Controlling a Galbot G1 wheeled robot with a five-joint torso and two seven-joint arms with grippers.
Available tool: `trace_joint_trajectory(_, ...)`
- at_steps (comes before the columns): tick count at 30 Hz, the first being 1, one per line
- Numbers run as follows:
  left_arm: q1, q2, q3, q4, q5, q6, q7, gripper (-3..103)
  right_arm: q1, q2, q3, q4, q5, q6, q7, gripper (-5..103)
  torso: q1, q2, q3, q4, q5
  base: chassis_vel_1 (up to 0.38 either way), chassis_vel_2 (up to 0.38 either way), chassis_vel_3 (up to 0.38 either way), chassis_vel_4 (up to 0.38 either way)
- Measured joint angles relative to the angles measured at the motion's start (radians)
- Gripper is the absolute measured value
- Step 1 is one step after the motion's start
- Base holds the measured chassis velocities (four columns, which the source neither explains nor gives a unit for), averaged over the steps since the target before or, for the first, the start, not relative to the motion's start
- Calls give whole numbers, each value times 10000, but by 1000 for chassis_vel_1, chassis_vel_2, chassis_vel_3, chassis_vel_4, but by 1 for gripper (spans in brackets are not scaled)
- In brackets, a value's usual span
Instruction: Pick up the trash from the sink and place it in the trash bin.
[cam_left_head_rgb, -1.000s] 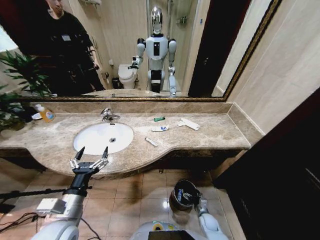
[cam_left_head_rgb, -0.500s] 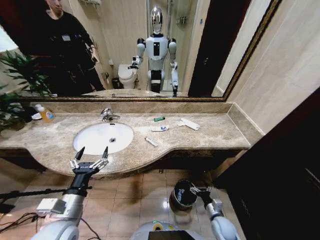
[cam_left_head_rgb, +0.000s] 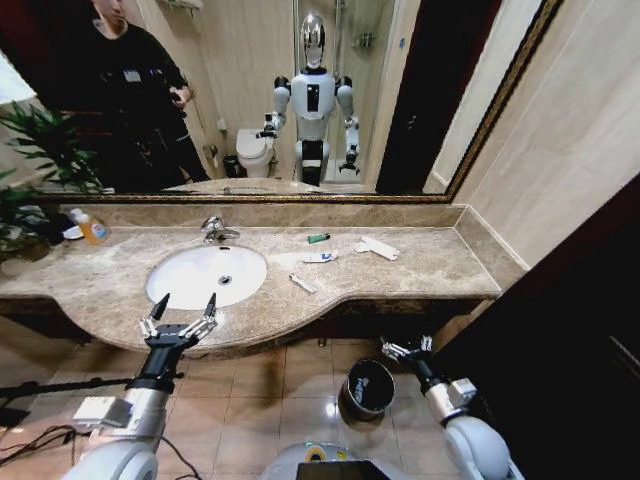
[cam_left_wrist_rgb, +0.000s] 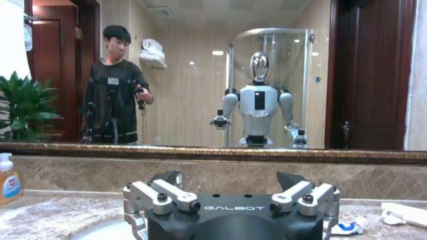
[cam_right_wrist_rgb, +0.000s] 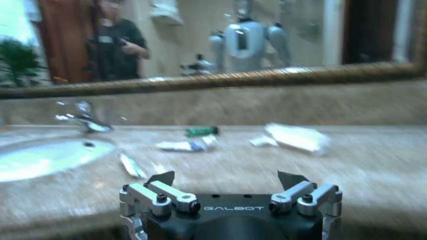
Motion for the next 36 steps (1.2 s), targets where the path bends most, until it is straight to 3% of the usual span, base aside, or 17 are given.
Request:
trace_joint_trajectory(5, 0, 0, 0, 0, 0, 0, 0, 100, 1546, -704, -553, -31, 166, -1398, -564, 100, 1, 0, 1, 1, -1, 0, 0, 0, 0)
trace_joint_trajectory(9, 0, 0, 1, 1, 0, 0, 0, 100, 2657, -910, -1192, -501, 274, -1850, -643, 100, 1, -1, 1, 0, 2, 0, 0, 0, 0)
trace_joint_trajectory(24, 0, 0, 0, 0, 0, 0, 0, 100, 6180, -941, -4139, -2690, 835, -2602, -479, 100, 1, -1, 2, 0, 0, 0, 0, 0, 0)
trace_joint_trajectory(36, 0, 0, 0, 0, 0, 0, -1, 100, 7884, -610, -5544, -4145, 841, -2899, -103, 100, 2, -1, 1, 0, -1, 0, 0, 0, 0)
